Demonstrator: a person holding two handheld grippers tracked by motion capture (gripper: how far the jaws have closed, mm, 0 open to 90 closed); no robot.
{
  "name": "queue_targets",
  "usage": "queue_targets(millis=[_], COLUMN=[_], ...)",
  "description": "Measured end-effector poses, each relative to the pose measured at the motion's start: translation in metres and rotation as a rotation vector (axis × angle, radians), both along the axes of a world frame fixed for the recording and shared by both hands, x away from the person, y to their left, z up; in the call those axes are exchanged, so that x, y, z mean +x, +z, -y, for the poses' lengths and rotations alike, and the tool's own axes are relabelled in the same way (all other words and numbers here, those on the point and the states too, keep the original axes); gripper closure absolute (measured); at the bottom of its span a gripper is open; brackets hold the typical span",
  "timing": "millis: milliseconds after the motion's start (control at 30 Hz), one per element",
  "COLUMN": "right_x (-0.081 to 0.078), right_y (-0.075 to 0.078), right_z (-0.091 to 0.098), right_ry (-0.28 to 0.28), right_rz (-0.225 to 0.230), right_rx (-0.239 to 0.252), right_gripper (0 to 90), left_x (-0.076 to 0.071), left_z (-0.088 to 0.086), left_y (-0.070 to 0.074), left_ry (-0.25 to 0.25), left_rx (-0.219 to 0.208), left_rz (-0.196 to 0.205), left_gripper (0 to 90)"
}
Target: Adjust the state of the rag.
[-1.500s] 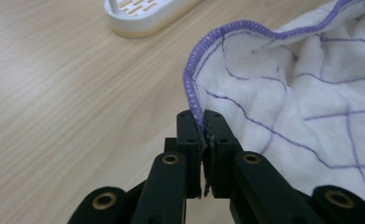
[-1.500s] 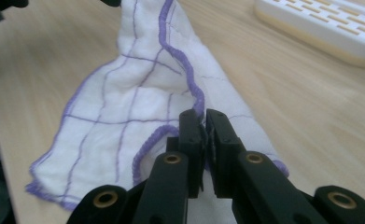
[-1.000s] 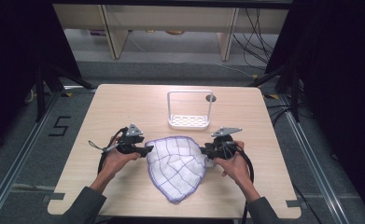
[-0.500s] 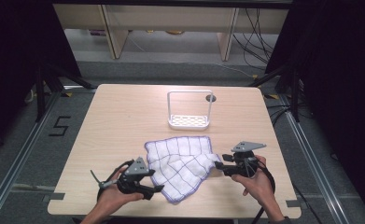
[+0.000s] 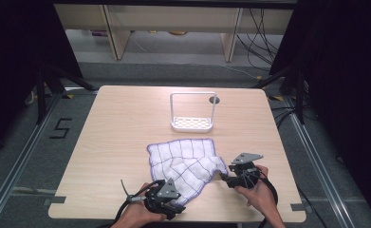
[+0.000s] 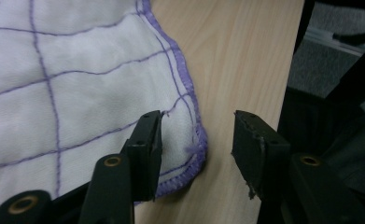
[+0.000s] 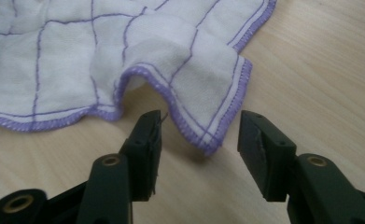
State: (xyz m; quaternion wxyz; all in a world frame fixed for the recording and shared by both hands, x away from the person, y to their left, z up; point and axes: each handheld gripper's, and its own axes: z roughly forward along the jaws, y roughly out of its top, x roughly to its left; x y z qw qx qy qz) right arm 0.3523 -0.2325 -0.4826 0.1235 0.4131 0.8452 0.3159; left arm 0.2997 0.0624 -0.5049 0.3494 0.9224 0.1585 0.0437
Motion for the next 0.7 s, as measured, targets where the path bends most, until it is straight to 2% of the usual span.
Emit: queue_targets(millis=[33, 67, 100, 133, 167, 200, 233, 267, 333, 367, 400, 433, 500, 533, 600, 633, 667, 700], right_x=[0.004, 0.006, 0.007, 0.009, 0.009, 0.007, 0.006, 0.002, -0.006, -0.013, -0.020, -0.030, -0.046, -0.056, -0.071, -0.078, -0.084, -0.088], right_y=[-0.003, -0.005, -0.004, -0.004, -0.001, 0.001, 0.004, 0.012, 0.023, 0.029, 0.034, 0.039, 0.042, 0.043, 0.041, 0.040, 0.038, 0.035], right_z=[0.000, -0.003, -0.003, -0.002, -0.001, -0.001, 0.000, 0.002, 0.003, 0.004, 0.004, 0.003, 0.001, 0.000, -0.003, -0.005, -0.006, -0.008], right_ry=[0.020, 0.021, 0.029, 0.062, 0.079, 0.071, 0.078, 0.100, 0.109, 0.148, 0.158, 0.164, 0.206, 0.206, 0.245, 0.262, 0.268, 0.278], right_rz=[0.029, 0.039, 0.038, 0.055, 0.056, 0.051, 0.071, 0.072, 0.077, 0.087, 0.113, 0.081, 0.079, 0.051, 0.044, 0.034, 0.019, 0.005], right_rx=[-0.029, -0.024, -0.030, -0.048, -0.051, -0.037, -0.028, -0.020, -0.007, 0.017, 0.018, 0.035, 0.051, 0.063, 0.081, 0.081, 0.089, 0.094], right_gripper=[54.8, 66.3, 72.3, 79.7, 84.7, 87.6, 88.2, 88.6, 88.8, 88.8, 88.8, 88.8, 88.8, 88.7, 88.5, 88.5, 88.6, 88.6], left_x=[0.004, 0.004, 0.007, 0.008, 0.010, 0.011, 0.010, 0.009, 0.008, 0.007, 0.005, 0.004, 0.000, -0.002, -0.007, -0.007, -0.010, -0.010], left_z=[-0.001, -0.001, -0.003, -0.005, -0.007, -0.011, -0.014, -0.017, -0.028, -0.035, -0.041, -0.048, -0.061, -0.065, -0.075, -0.080, -0.082, -0.085], left_y=[0.001, 0.000, 0.001, 0.001, 0.003, 0.004, 0.006, 0.008, 0.017, 0.020, 0.023, 0.026, 0.029, 0.029, 0.027, 0.025, 0.022, 0.019], left_ry=[-0.029, -0.003, -0.002, -0.001, -0.006, -0.006, 0.025, 0.032, 0.040, 0.053, 0.061, 0.060, 0.066, 0.077, 0.094, 0.079, 0.089, 0.083], left_rx=[0.033, 0.007, -0.008, -0.021, -0.020, -0.026, -0.080, -0.091, -0.103, -0.120, -0.131, -0.136, -0.137, -0.144, -0.150, -0.134, -0.129, -0.103], left_rz=[0.032, 0.027, 0.031, 0.030, 0.034, 0.041, 0.030, 0.037, 0.058, 0.062, 0.066, 0.075, 0.085, 0.081, 0.070, 0.079, 0.062, 0.066], left_gripper=[59.1, 68.5, 74.9, 80.2, 82.7, 84.2, 84.8, 85.2, 85.4, 85.4, 85.4, 85.4, 85.3, 85.3, 85.2, 85.2, 85.1, 85.1])
